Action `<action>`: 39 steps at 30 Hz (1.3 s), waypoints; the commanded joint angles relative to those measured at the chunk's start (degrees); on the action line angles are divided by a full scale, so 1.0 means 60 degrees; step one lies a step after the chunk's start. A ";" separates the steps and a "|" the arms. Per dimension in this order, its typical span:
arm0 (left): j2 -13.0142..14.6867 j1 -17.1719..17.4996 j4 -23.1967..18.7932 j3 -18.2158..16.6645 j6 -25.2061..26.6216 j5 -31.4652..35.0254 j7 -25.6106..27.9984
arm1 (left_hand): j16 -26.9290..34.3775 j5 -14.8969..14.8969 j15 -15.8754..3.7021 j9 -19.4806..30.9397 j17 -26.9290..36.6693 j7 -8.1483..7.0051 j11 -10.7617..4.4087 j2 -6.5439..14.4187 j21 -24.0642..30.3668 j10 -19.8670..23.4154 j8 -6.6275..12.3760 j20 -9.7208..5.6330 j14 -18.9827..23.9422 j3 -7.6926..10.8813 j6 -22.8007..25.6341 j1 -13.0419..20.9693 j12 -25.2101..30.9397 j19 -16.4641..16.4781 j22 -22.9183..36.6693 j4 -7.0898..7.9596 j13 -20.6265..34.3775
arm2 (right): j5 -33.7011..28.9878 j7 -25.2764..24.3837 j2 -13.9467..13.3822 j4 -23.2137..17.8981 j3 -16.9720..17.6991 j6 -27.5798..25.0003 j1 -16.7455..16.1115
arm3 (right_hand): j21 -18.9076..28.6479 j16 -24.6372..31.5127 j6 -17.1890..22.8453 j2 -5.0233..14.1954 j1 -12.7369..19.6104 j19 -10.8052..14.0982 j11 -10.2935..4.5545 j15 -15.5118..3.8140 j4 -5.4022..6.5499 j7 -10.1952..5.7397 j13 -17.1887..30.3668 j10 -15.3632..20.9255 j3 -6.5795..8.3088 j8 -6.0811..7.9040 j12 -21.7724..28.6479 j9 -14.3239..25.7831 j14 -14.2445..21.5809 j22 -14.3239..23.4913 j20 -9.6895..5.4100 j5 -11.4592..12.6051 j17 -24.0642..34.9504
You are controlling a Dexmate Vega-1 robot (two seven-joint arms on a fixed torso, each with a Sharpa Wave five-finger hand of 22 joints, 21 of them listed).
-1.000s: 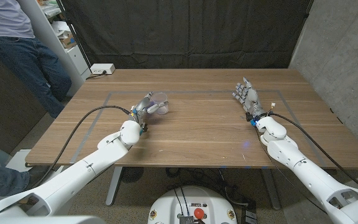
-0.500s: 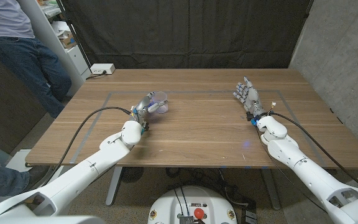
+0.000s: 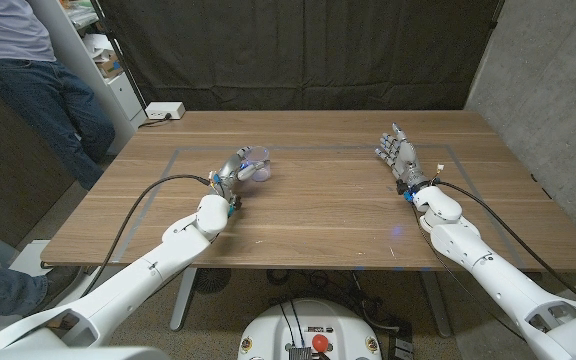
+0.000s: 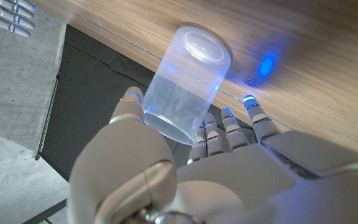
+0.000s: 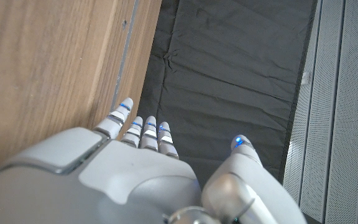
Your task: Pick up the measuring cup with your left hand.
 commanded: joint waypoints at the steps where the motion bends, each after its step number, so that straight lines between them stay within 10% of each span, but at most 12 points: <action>1: -0.0575 0.0102 0.0863 -0.0325 -0.1555 -0.0700 0.0237 | 0.0117 -0.0255 -0.0234 0.0050 0.0059 -0.0174 -0.0361 0.0065 0.0358 0.0710 0.0198 0.0055 0.0724 0.0157 0.0756 0.0481 0.0208 0.0986 0.0051 -0.0010 0.0093 | -0.0019 -0.0016 0.0027 0.0012 -0.0033 -0.0031 0.0033 | 0.0081 0.0059 0.0016 0.0054 0.0062 0.0058 0.0028 0.0026 -0.0016 -0.0029 0.0058 0.0084 -0.0033 0.0080 0.0020 0.0047 0.0035 0.0054 0.0043 0.0042 -0.0002; 19: -0.0979 0.0237 0.1204 -0.0584 -0.2116 -0.1075 0.0583 | 0.0318 -0.0745 -0.0616 0.0108 0.0108 -0.0555 -0.0826 0.0369 0.0817 0.1720 0.0484 -0.0262 0.1957 0.0392 0.1879 0.1015 0.0427 0.2338 0.0037 0.0066 0.0292 | -0.0039 -0.0047 -0.0013 -0.0061 -0.0051 -0.0111 0.0016 | 0.0083 0.0073 0.0007 0.0063 0.0062 0.0060 0.0012 0.0023 -0.0020 -0.0039 0.0059 0.0095 -0.0054 0.0073 0.0018 0.0046 0.0084 0.0054 0.0051 0.0063 0.0000; 39: -0.0714 0.0465 0.0351 -0.0755 -0.1773 -0.1034 0.0612 | 0.0199 -0.0973 -0.0468 0.0127 0.0131 -0.0593 -0.0754 0.0482 0.0703 0.1820 0.0506 -0.0003 0.1938 0.0418 0.2042 0.0911 0.0383 0.2111 0.0033 0.0192 0.0386 | -0.0048 0.0016 -0.0091 -0.0053 -0.0033 -0.0166 0.0108 | 0.0088 0.0077 0.0007 0.0073 0.0073 0.0072 0.0016 0.0039 -0.0031 -0.0047 0.0061 0.0124 -0.0075 0.0071 0.0021 0.0046 0.0116 0.0054 0.0071 0.0087 0.0000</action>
